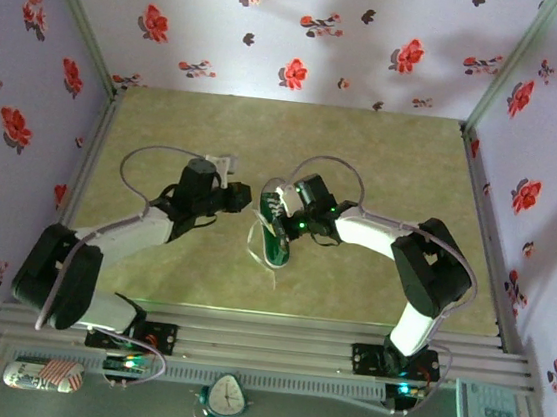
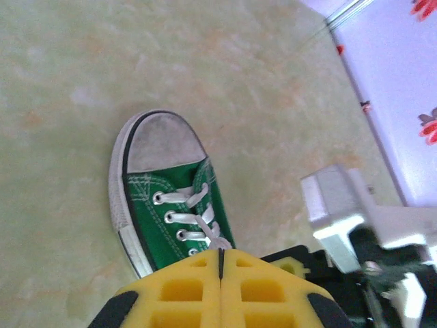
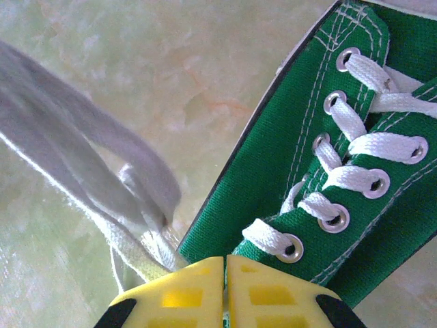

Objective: Tie the shoes

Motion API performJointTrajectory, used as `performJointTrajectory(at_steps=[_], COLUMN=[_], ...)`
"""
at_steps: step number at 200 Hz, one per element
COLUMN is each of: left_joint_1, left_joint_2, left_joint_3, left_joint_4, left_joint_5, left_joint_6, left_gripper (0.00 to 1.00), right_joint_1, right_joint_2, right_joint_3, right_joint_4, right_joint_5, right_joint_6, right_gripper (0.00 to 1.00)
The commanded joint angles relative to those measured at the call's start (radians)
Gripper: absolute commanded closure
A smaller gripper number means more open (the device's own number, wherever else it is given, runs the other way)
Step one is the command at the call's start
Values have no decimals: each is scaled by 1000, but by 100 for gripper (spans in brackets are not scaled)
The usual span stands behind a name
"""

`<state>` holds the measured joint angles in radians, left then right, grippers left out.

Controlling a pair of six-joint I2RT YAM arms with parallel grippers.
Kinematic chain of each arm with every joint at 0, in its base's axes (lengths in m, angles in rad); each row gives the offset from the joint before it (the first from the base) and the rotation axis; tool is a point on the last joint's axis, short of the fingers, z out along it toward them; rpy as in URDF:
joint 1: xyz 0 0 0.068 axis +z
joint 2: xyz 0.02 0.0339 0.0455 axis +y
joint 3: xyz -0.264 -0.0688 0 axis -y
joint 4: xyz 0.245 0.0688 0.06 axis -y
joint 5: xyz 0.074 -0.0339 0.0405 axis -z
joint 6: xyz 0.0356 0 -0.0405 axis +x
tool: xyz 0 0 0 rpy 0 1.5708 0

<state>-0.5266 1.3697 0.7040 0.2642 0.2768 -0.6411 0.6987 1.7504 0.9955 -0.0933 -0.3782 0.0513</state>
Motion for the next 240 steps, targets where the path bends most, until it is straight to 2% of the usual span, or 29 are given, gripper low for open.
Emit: performJointTrajectory(at_steps=[1, 39, 72, 80, 92, 101, 111, 136, 159, 177, 212, 240], left_joint_1=[10, 10, 6, 5, 2, -1, -5, -21, -45, -67, -99, -112], left_joint_2=[-40, -37, -33, -35, -35, -35, -34, -29, -23, -15, 6, 17], left_joint_3=[-44, -141, -181, -183, -188, -190, -192, -198, -222, -238, -231, -227], left_joint_4=[135, 383, 445, 437, 434, 430, 428, 449, 515, 561, 568, 572], left_joint_5=[45, 148, 171, 174, 186, 190, 195, 229, 222, 205, 204, 196], left_joint_6=[47, 61, 123, 140, 172, 191, 211, 290, 369, 434, 526, 547], left_gripper=[98, 97, 98, 99, 100, 100, 100, 100, 100, 100, 100, 100], right_joint_1=[5, 5, 4, 3, 0, -2, -6, -11, -11, -12, -8, -5], right_joint_2=[6, -39, -128, -155, -191, -214, -243, -337, -395, -393, -337, -282], right_joint_3=[-5, -2, -53, -69, -86, -101, -121, -209, -281, -281, -341, -380], right_joint_4=[-8, 19, 96, 112, 128, 147, 180, 315, 489, 514, 714, 850], right_joint_5=[-16, -32, -13, 1, 26, 45, 84, 222, 260, 326, 327, 319], right_joint_6=[-19, -7, 36, 46, 66, 93, 140, 342, 580, 790, 1126, 1276], right_gripper=[88, 86, 82, 71, 60, 55, 54, 55, 54, 54, 49, 47])
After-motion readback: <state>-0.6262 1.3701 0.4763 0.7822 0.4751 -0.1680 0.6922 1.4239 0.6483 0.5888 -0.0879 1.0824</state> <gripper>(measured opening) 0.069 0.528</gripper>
